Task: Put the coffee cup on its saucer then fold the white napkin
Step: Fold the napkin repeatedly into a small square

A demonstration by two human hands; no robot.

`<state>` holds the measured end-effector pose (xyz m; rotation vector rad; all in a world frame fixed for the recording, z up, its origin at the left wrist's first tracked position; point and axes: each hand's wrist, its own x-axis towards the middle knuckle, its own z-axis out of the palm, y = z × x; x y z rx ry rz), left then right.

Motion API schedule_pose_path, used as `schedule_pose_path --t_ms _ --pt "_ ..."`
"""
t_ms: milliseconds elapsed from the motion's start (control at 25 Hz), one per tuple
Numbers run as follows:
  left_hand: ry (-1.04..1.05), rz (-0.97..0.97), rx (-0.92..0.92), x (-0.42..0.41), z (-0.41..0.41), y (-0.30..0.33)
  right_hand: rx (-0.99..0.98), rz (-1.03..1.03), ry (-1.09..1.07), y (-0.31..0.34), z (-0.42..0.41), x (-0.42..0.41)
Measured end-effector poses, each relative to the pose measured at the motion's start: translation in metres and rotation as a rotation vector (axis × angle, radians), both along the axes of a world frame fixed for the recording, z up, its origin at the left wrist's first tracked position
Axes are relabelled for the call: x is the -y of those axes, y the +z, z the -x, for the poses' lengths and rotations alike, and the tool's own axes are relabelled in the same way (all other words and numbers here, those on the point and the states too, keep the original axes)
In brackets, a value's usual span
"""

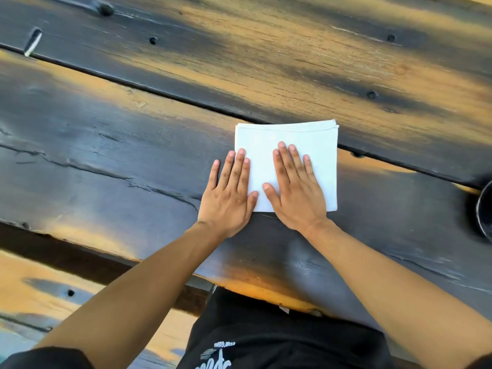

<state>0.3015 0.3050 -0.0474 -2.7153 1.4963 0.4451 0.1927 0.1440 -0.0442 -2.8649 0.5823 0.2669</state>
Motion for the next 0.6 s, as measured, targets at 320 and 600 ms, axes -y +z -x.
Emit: schedule_pose_path --t_ms 320,600 --pt "0.002 -0.043 -0.078 0.001 -0.003 0.013 0.094 -0.164 -0.082 0.012 0.028 0.029" --pt "-0.213 0.407 -0.038 -0.042 0.006 0.025 0.356 -0.161 -0.199 0.039 0.092 0.042"
